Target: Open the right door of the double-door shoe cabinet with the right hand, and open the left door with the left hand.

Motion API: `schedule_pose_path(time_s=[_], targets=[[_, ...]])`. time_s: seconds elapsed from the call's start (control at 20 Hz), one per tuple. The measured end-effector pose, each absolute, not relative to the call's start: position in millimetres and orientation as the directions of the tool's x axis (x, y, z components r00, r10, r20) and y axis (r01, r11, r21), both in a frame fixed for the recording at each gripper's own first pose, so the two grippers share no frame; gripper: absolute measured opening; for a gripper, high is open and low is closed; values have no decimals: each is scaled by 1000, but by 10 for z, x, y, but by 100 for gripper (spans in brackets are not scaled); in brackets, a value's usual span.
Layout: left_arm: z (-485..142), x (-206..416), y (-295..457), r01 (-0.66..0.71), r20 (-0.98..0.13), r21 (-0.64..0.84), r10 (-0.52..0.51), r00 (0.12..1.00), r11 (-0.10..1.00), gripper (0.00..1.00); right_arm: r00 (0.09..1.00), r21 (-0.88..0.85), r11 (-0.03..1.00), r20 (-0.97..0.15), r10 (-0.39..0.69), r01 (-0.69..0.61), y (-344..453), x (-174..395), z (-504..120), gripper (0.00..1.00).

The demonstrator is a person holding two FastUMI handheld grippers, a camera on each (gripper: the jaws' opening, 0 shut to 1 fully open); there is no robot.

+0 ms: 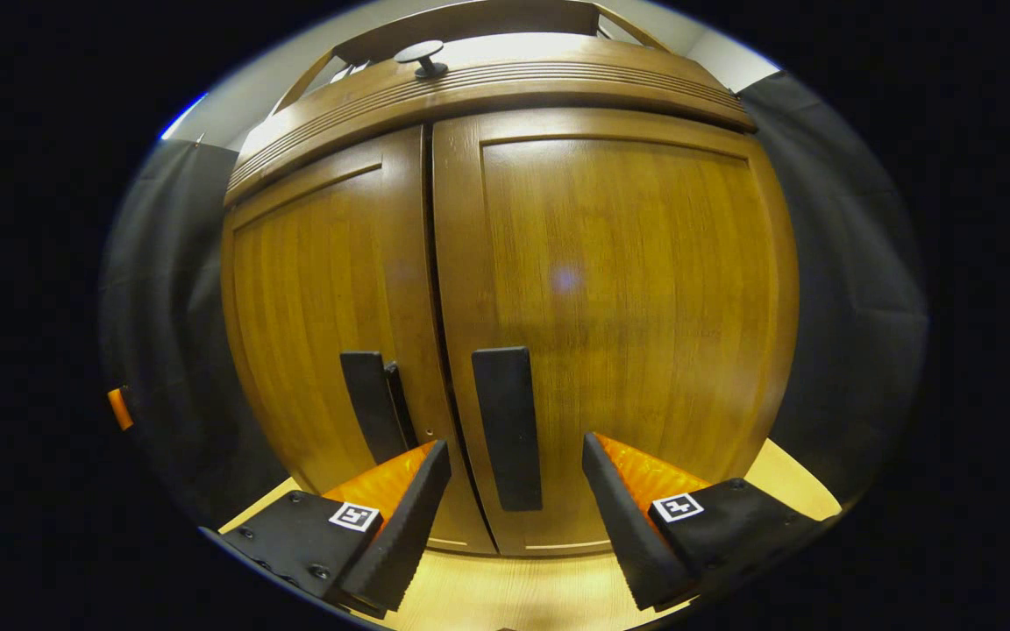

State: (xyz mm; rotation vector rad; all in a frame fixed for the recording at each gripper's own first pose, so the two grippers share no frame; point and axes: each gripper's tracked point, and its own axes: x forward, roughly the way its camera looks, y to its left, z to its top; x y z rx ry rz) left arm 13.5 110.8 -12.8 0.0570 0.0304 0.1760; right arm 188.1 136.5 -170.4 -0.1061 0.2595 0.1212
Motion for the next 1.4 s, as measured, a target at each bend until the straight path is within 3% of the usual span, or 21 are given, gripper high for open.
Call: schedule_pose_path(time_s=[0.1, 0.15, 0.25, 0.3, 0.4, 0.5, 0.6, 0.7, 0.75, 0.85, 0.9, 1.0, 1.05, 1.25, 1.3, 1.4], targets=[[-141, 135, 1193, -183, -22, 60, 184, 983, 981, 94, 963, -95, 988, -249, 99, -126, 1367, 1993, -1702, 98], [-136, 135, 1220, -187, -19, 59, 189, 982, 981, 92, 965, -101, 987, -244, 95, -123, 1372, 2036, -1707, 89], [-136, 121, 1269, -194, -14, 55, 195, 981, 979, 94, 968, -115, 985, -230, 98, -127, 1405, 2084, -1696, 86], [-133, 110, 1278, -198, -12, 53, 199, 980, 979, 94, 969, -120, 984, -224, 99, -129, 1419, 2083, -1694, 72], [-133, 98, 1318, -205, -9, 54, 206, 979, 977, 94, 969, -127, 983, -224, 101, -131, 1443, 2102, -1696, 67], [-117, 87, 1332, -210, -9, 56, 211, 977, 976, 94, 971, -135, 983, -222, 89, -121, 1434, 2130, -1714, 54], [-107, 77, 1365, -219, -7, 60, 219, 976, 974, 94, 972, -140, 983, -217, 88, -120, 1404, 2108, -1707, 47], [-89, 33, 1369, -224, -7, 59, 225, 974, 973, 92, 972, -138, 982, -213, 96, -127, 1401, 2084, -1697, 31], [-87, 14, 1351, -224, -8, 56, 225, 974, 973, 92, 972, -129, 983, -211, 104, -133, 1399, 2066, -1693, 38], [-100, -59, 1332, -226, -12, 58, 227, 974, 972, 92, 970, -135, 979, -208, 125, -155, 1389, 1989, -1679, 33], [-91, -81, 1344, -230, -12, 62, 232, 973, 971, 94, 969, -138, 977, -206, 134, -165, 1376, 1917, -1666, 39], [-92, -142, 1349, -243, -15, 68, 245, 969, 968, 94, 964, -145, 971, -213, 156, -189, 1355, 1792, -1651, 27], [-94, -165, 1338, -250, -16, 67, 251, 968, 966, 94, 961, -139, 969, -219, 171, -204, 1340, 1733, -1631, 33], [-30, -270, 1374, -262, -7, 63, 263, 965, 963, 92, 951, -130, 964, -236, 198, -233, 1214, 1449, -1551, 34], [-2, -328, 1349, -265, -1, 65, 265, 964, 962, 94, 950, -129, 963, -238, 202, -237, 1178, 1364, -1537, 30], [52, -401, 1327, -273, 7, 70, 273, 962, 960, 92, 948, -117, 963, -240, 208, -241, 1117, 1252, -1512, 34]])
